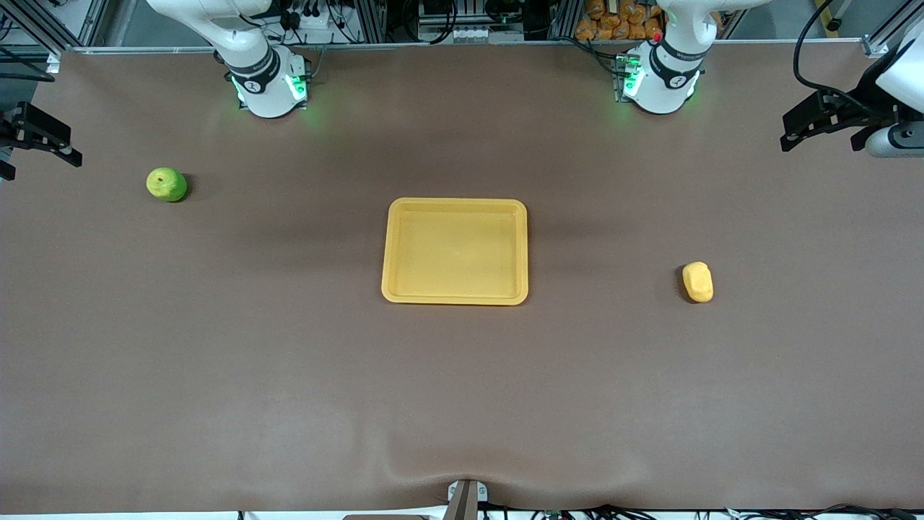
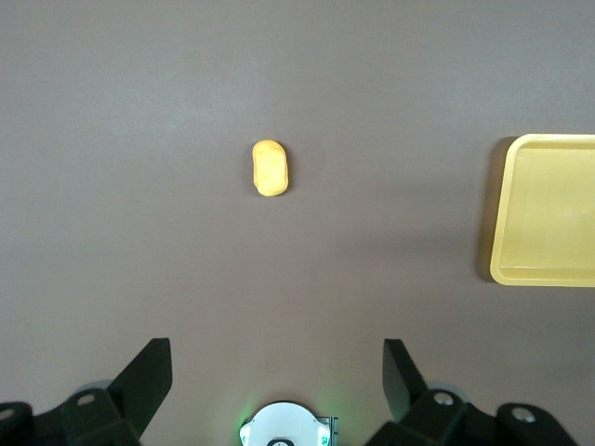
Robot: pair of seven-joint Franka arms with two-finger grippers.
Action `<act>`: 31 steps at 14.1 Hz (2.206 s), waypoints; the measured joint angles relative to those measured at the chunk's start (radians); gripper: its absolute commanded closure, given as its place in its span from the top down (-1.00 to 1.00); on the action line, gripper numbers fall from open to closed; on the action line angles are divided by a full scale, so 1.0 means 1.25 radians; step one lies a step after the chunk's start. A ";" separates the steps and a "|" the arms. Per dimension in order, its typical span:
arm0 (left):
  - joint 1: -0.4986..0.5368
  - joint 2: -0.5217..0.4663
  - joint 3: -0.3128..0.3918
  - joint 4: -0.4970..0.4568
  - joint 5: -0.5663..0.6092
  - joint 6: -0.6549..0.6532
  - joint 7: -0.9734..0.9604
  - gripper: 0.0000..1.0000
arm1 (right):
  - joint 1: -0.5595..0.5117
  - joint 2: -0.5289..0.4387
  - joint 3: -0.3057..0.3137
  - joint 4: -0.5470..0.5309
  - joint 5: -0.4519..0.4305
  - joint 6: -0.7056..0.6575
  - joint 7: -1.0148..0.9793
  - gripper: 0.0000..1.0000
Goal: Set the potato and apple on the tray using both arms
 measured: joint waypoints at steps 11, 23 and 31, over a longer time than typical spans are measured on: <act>0.001 0.000 0.000 0.000 0.000 0.000 0.000 1.00 | -0.005 0.006 -0.006 0.001 -0.001 -0.006 0.000 1.00; 0.001 0.000 0.000 0.000 0.000 0.000 0.000 1.00 | -0.029 0.065 -0.009 0.002 -0.003 -0.006 0.000 1.00; 0.001 0.006 0.001 -0.022 0.000 -0.001 -0.001 1.00 | -0.103 0.154 -0.011 0.002 -0.004 -0.005 -0.002 1.00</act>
